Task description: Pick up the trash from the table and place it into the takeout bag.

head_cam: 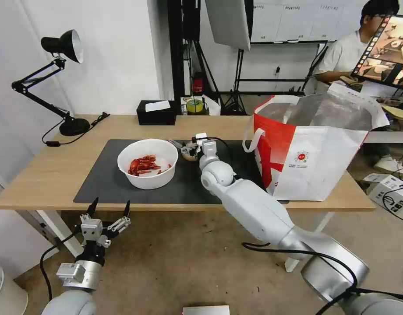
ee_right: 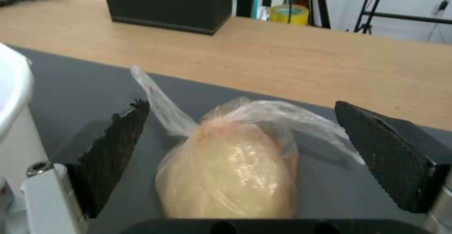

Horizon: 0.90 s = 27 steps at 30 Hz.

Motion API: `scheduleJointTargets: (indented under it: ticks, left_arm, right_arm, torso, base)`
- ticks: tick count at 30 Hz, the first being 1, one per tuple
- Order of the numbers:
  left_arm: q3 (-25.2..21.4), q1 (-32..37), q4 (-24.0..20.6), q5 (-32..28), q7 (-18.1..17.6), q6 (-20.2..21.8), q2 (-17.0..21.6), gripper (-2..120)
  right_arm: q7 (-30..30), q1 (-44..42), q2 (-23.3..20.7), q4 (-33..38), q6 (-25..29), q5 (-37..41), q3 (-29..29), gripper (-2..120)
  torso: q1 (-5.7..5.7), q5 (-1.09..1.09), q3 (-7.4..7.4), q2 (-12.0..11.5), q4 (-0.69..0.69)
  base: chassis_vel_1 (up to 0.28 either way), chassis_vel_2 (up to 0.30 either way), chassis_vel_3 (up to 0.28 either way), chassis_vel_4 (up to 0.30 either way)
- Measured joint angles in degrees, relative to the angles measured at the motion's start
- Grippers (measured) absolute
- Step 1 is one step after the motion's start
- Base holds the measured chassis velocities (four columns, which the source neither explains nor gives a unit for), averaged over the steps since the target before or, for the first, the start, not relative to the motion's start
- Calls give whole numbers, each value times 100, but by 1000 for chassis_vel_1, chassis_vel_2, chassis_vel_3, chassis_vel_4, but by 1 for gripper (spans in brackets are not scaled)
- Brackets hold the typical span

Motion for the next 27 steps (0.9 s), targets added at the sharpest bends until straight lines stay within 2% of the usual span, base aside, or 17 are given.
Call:
scheduleJointTargets:
  ticks: [11,27]
  left_arm:
    - [10,-2,-19,-2,2,-13,1,100]
    - [17,28,-57,10,10,-32,-44,100]
  right_arm:
    - [-386,258,408,-857,-164,-185,46,100]
    - [-524,304,492,-1128,-566,-280,114,100]
  torso:
    - [0,0,0,0,0]
    - [-1,0,0,1,0]
  base:
    - [0,0,0,0]
    - [0,0,0,0]
